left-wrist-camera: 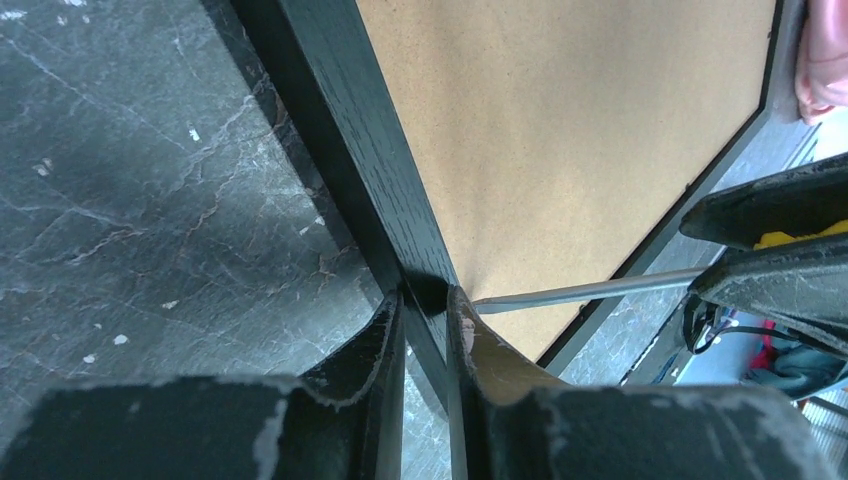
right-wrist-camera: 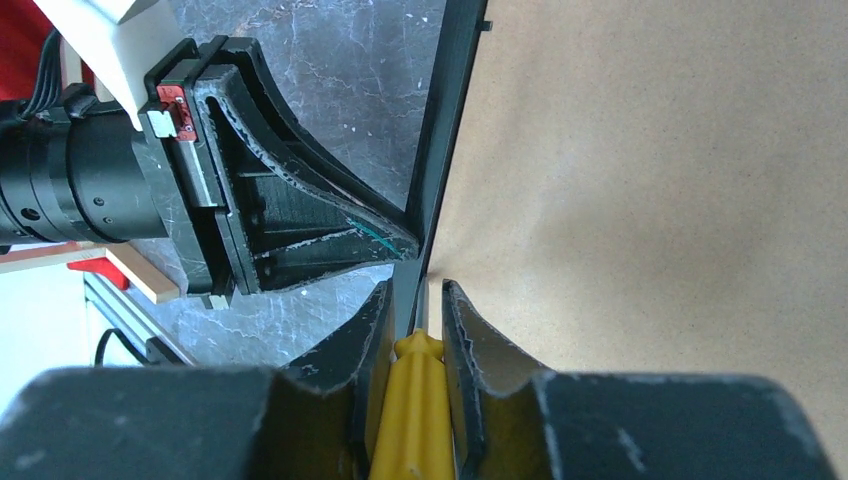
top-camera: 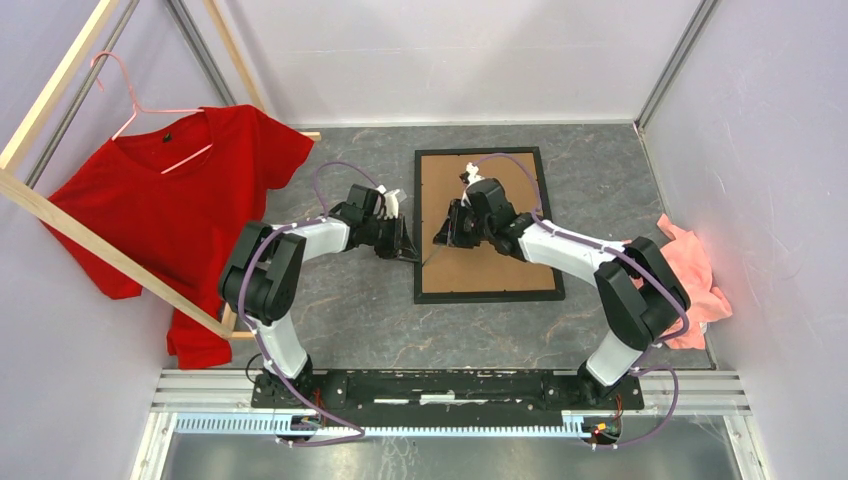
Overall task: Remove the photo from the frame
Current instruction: Release the photo frame item from the photo frame.
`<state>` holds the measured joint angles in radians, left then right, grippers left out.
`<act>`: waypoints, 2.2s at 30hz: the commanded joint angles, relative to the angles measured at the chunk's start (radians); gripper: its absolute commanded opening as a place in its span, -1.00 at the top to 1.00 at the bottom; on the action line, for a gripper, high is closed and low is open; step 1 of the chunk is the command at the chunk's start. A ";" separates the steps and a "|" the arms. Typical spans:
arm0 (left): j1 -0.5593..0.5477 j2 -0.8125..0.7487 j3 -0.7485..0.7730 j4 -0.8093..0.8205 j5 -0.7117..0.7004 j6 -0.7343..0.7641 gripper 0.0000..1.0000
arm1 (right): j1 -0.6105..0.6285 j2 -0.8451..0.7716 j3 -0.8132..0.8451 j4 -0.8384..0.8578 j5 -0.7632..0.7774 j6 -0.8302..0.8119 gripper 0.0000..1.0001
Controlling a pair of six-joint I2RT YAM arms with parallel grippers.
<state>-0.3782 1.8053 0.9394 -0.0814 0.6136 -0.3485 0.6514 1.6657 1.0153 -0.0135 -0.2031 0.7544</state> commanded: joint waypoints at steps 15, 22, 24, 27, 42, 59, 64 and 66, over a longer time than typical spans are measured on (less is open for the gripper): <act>-0.133 0.082 0.041 0.049 -0.155 -0.008 0.96 | 0.178 0.084 0.264 -0.089 -0.173 0.025 1.00; -0.133 0.080 0.041 0.051 -0.163 -0.004 0.96 | 0.194 0.092 0.273 -0.091 -0.176 0.024 1.00; -0.133 0.081 0.042 0.050 -0.169 -0.001 0.96 | 0.191 0.091 0.282 -0.098 -0.170 0.015 1.00; -0.123 0.075 0.041 0.046 -0.168 0.004 0.96 | 0.164 0.065 0.286 -0.120 -0.134 -0.030 1.00; -0.030 0.038 0.052 0.062 -0.086 0.009 0.96 | -0.134 -0.021 0.183 0.006 -0.291 -0.135 1.00; 0.017 0.206 0.331 0.148 -0.037 -0.026 0.79 | -0.361 0.183 0.187 0.255 -0.346 -0.060 1.00; 0.033 0.243 0.350 0.202 -0.030 -0.066 0.77 | -0.373 0.212 0.149 0.323 -0.364 -0.005 1.00; 0.033 0.258 0.355 0.214 -0.012 -0.082 0.76 | -0.373 0.227 0.147 0.335 -0.370 0.017 1.00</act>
<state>-0.3538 2.0338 1.2552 0.0574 0.5606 -0.3676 0.2699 1.8915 1.1580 0.2134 -0.5205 0.7105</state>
